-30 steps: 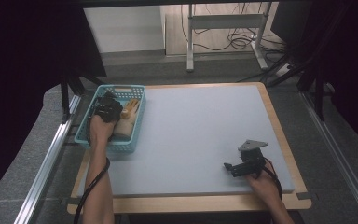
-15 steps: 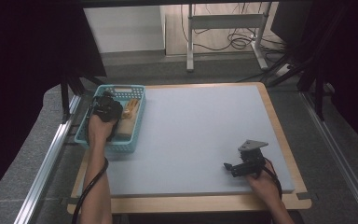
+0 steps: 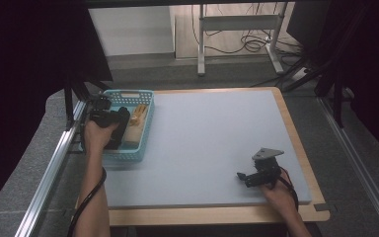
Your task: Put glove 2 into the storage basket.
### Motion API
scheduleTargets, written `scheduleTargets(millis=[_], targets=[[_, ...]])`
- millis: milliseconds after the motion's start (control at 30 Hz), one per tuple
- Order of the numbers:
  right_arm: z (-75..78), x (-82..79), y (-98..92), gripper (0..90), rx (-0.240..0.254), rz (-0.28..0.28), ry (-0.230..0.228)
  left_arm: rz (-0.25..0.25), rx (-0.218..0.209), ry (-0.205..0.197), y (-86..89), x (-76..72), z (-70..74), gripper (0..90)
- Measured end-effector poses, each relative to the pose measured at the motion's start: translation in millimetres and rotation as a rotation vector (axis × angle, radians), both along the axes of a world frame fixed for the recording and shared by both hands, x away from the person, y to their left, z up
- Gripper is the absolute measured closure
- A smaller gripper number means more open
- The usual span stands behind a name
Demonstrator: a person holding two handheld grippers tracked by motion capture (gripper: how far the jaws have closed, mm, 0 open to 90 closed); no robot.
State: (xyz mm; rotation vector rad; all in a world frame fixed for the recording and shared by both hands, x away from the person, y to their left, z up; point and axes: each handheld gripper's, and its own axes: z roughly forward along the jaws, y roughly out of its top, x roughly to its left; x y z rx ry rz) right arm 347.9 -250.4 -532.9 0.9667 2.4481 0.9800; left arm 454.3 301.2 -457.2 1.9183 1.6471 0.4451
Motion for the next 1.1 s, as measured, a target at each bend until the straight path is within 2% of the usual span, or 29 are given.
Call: scheduleTargets(millis=[200, 300, 433, 800, 967, 1100], targets=[[0.1, 0.0, 0.1, 3.3, 0.000, -0.001, 0.001, -0.030, -0.017, -0.061, -4.1, -10.0, 7.9, 17.8], [0.2, 0.1, 0.1, 3.3, 0.000, 0.000, 0.001, -0.040, -0.034, -0.091, -8.7, -16.1, 12.1, 10.8], [0.2, 0.2, 0.1, 3.2, 0.000, 0.001, 0.000, -0.081, -0.058, -0.123, -18.5, -25.0, 19.4, 5.2], [0.2, 0.2, 0.2, 3.2, 0.000, 0.001, 0.000, -0.258, -0.040, -0.182, -73.9, -54.9, 34.4, 0.0], [0.2, 0.2, 0.2, 3.3, 0.001, 0.000, 0.000, -0.342, -0.038, -0.214, -103.7, -70.8, 33.0, 0.0], [0.2, 0.1, 0.2, 3.3, 0.001, 0.000, 0.000, -0.410, -0.054, -0.230, -126.9, -83.7, 24.7, 0.0]])
